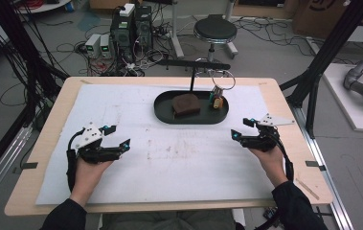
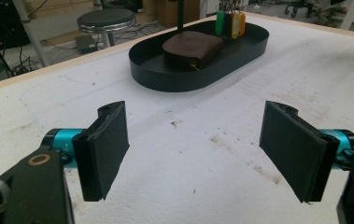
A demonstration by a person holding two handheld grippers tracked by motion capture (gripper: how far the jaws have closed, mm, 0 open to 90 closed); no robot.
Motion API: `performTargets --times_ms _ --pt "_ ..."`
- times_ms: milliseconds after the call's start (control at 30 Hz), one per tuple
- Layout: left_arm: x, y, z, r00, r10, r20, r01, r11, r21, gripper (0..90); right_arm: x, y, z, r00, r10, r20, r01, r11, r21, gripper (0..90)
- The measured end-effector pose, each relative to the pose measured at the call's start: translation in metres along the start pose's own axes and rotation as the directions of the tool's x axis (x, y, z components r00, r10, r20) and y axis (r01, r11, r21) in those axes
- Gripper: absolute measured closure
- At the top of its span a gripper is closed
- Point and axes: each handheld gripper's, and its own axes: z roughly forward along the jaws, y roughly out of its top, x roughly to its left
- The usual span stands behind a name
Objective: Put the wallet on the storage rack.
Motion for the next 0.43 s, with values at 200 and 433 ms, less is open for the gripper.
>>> performTargets --times_ms 200,433 --pt "0.0003 0.0006 0.0026 1.0 0.001 0.002 -0.001 1.0 0.005 23.7 -0.0001 -0.0017 -0.0014 1.0 -0.005 0.006 0.005 1.0 0.003 24.0" --pt "0.0021 -0.0001 0.0041 0.9999 -0.01 -0.003 0.01 0.9999 0.01 23.6 -0.0027 -0.003 -0.0037 0.9999 -0.001 0.014 0.001 1.0 0.0 24.0"
